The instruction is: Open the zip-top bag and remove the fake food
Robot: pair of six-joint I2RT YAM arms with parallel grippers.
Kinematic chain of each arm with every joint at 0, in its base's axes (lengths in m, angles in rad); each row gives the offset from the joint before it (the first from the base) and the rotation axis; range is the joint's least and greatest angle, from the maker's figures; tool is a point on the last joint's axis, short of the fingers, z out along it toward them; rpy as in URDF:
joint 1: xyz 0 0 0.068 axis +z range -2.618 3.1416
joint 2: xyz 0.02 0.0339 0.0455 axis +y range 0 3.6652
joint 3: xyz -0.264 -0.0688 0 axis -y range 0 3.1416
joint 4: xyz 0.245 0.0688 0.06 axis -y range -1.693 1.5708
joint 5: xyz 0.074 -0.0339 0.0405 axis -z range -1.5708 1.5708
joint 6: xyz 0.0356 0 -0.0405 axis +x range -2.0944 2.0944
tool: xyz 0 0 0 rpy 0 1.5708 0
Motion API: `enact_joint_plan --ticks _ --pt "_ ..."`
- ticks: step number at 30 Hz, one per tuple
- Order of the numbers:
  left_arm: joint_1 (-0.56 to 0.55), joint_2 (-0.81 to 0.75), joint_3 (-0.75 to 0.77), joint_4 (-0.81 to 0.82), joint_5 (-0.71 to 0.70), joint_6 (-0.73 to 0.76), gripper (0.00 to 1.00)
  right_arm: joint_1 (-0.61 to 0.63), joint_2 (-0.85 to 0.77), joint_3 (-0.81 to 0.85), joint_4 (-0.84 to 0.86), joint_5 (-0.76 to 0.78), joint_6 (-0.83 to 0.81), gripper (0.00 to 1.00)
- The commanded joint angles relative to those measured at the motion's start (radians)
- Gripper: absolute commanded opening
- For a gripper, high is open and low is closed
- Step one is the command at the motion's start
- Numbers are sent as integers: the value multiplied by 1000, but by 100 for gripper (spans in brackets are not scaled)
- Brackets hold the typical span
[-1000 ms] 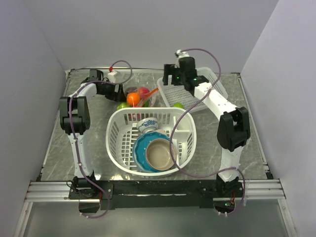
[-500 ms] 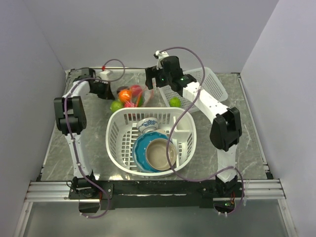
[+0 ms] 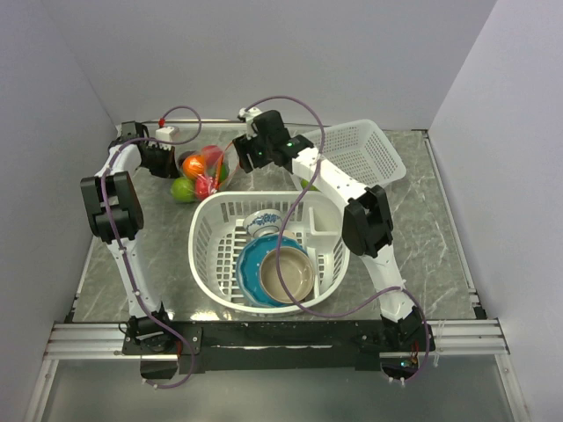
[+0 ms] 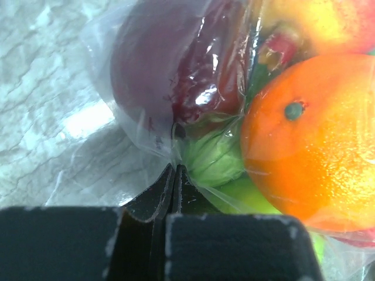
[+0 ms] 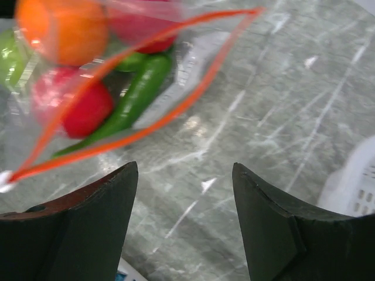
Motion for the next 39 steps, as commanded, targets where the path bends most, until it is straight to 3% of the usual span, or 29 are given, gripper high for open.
enact_joint_plan --ticks 1,9,16,21,22,25,30,35,39 --pt "-51 -80 -10 -38 -39 58 1 25 -13 39 71 33 -30 73" --pt "-82 -90 9 -49 -46 58 1 32 57 83 45 11 -65 72" --pt "-74 -88 -17 -49 -95 96 1 8 6 -28 77 36 -47 56" --pt "-66 -79 206 -174 -28 46 1 -20 -106 -218 221 19 -4 61" --pt "-75 -97 284 -193 -1 13 1 -23 -111 -234 252 16 22 61" --pt "-111 -164 334 -222 89 -39 1 -27 -93 -223 237 5 32 61" --pt "-166 -254 196 -159 68 -34 1 -34 -65 -202 214 -8 35 61" --pt "-163 -191 102 -179 -41 35 1 -35 -54 -190 191 -15 9 61" --pt "-154 -165 14 -100 -126 56 1 -38 -10 -127 145 -47 -20 61"
